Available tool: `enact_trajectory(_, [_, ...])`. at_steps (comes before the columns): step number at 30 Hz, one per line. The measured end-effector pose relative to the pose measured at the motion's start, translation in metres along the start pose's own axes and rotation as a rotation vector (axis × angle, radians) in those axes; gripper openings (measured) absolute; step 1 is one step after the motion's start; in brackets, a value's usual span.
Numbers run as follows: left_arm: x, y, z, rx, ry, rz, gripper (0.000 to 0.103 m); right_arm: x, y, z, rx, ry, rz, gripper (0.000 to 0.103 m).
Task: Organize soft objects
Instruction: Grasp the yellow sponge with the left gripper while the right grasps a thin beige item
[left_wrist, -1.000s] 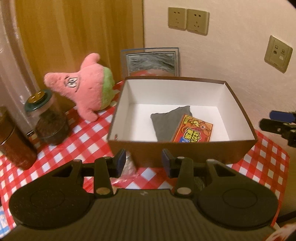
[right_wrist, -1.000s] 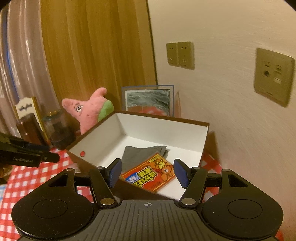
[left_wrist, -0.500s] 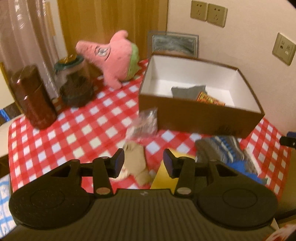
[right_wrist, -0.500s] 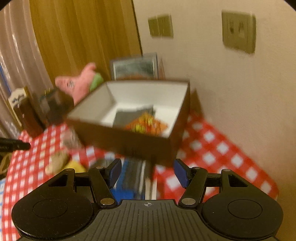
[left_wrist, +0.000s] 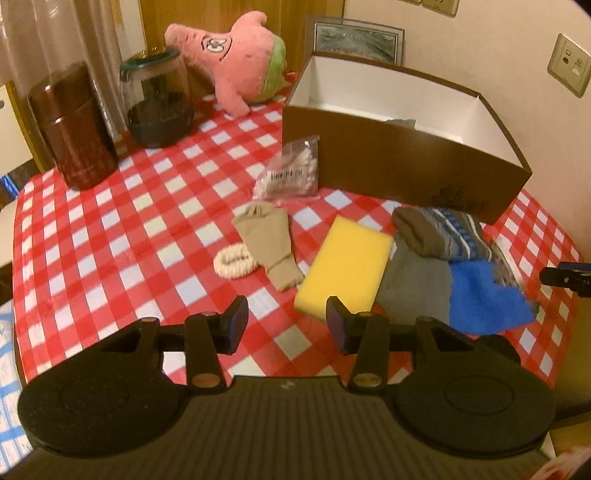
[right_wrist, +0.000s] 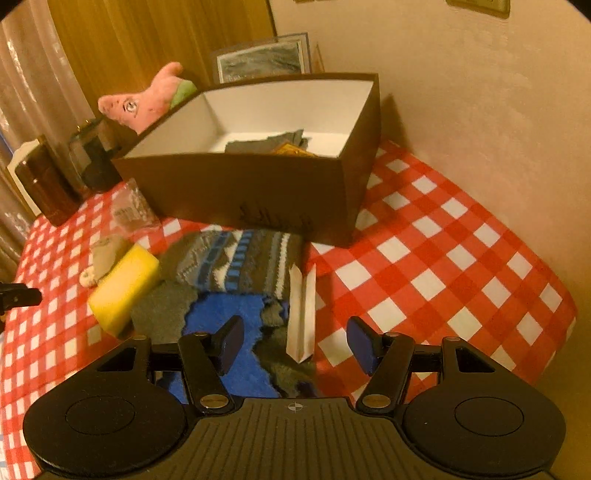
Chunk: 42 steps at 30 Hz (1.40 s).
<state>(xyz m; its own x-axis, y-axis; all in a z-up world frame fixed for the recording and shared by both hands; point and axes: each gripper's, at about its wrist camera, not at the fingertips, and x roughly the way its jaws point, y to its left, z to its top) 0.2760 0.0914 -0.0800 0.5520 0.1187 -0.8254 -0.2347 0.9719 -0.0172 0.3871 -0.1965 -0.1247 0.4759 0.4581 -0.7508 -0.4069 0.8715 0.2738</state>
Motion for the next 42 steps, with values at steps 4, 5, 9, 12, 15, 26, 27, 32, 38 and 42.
enact_trajectory(4, [0.003, -0.003, -0.006, 0.004, 0.01, 0.002, 0.044, 0.012, -0.003, -0.003, -0.001, 0.015, -0.008, 0.062])
enact_trajectory(5, [0.003, -0.004, -0.007, 0.008, 0.012, 0.005, 0.044, 0.014, -0.003, -0.003, 0.0, 0.018, -0.008, 0.062])
enact_trajectory(9, [0.008, -0.006, -0.008, 0.021, 0.021, 0.013, 0.044, 0.026, -0.003, -0.004, -0.007, 0.03, -0.013, 0.062])
enact_trajectory(12, [0.013, -0.008, -0.008, 0.022, 0.026, 0.012, 0.044, 0.035, -0.003, -0.005, -0.012, 0.036, -0.018, 0.062])
enact_trajectory(15, [0.017, -0.01, -0.009, 0.029, 0.034, 0.012, 0.044, 0.046, -0.004, -0.004, -0.012, 0.039, -0.032, 0.055])
enact_trajectory(26, [0.035, -0.017, -0.006, 0.08, 0.036, 0.008, 0.044, 0.078, -0.012, 0.002, 0.015, 0.066, -0.041, 0.031])
enact_trajectory(27, [0.036, -0.018, -0.006, 0.087, 0.035, 0.005, 0.044, 0.079, -0.012, 0.002, 0.012, 0.067, -0.038, 0.027])
enact_trajectory(32, [0.045, -0.025, -0.004, 0.138, 0.031, -0.018, 0.05, 0.082, -0.01, 0.003, -0.004, 0.068, -0.028, 0.004])
enact_trajectory(38, [0.06, -0.039, 0.002, 0.233, 0.037, -0.057, 0.063, 0.074, -0.015, 0.005, 0.007, 0.04, -0.041, 0.003])
enact_trajectory(42, [0.075, -0.046, 0.005, 0.298, 0.058, -0.051, 0.064, 0.068, -0.02, 0.007, 0.025, 0.029, -0.049, 0.003])
